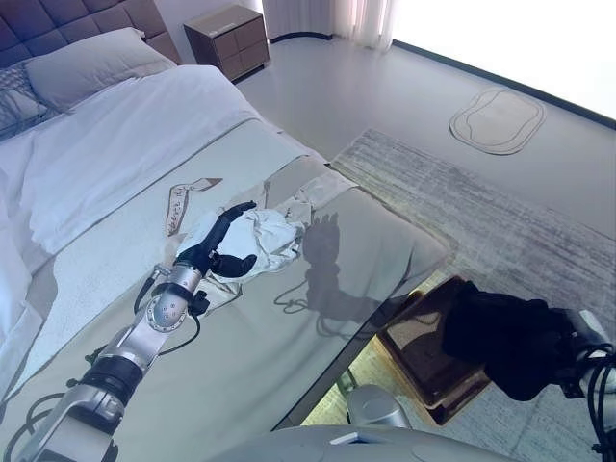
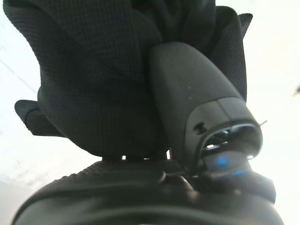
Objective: Pick up the clothes from the bed and place them into the basket
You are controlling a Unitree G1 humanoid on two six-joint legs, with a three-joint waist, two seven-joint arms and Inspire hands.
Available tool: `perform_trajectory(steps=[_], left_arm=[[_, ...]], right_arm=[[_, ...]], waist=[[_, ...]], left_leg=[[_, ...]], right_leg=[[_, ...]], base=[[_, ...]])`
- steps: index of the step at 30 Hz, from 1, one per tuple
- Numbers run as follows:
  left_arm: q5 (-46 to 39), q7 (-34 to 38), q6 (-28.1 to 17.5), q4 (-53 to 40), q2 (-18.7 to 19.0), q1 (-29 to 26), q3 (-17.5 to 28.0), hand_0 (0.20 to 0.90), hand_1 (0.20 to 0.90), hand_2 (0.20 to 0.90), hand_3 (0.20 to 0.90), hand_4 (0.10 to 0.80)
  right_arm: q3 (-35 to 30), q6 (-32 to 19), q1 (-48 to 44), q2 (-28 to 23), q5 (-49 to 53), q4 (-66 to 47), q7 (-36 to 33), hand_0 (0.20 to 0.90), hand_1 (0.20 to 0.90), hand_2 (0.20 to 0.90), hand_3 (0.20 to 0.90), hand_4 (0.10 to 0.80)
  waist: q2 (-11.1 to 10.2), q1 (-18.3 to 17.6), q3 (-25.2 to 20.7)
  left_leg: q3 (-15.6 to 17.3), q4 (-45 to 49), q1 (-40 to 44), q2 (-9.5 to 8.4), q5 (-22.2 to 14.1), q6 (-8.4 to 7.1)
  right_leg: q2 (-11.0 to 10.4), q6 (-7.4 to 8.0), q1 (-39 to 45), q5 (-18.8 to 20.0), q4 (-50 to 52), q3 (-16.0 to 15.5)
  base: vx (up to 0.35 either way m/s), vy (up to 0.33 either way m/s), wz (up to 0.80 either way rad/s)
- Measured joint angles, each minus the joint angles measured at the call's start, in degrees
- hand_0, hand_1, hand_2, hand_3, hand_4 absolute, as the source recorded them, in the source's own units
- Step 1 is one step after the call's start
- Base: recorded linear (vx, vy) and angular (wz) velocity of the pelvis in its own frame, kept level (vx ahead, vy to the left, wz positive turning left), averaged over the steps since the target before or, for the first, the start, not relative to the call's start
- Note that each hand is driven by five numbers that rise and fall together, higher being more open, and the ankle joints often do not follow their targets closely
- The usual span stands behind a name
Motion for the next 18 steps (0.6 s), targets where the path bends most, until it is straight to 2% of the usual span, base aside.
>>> perform_trajectory(steps=[11,18], left_arm=[[-0.31,0.00,0.12,-0.05,-0.05,-0.54,-0.10,0.900,0.900,0.900,0.900,0.800],[-0.34,-0.08,0.50,-0.24,-0.07,-0.57,-0.41,0.900,0.900,0.900,0.900,0.800]], right_arm=[[1.71,-0.07,-2.83,0.74,-0.06,5.61,0.44,0.900,0.900,0.900,0.900,0.800],[2.43,-0.26,-3.49,2.42,0.12,5.18,-0.47,0.900,0.900,0.900,0.900,0.800]], waist=[[0.20,1.88,0.52],[0.00,3.04,0.66]], left_leg=[[-1.00,0.00,0.30,0.10,0.01,-0.01],[-2.04,0.01,0.39,0.10,0.06,-0.08]], right_leg=[[-0.11,-0.01,1.20,0.00,-0.52,-1.19],[-0.27,0.00,2.23,0.02,-1.26,-2.27]], base=[[0.007,0.001,0.05],[0.014,-0.001,0.09]])
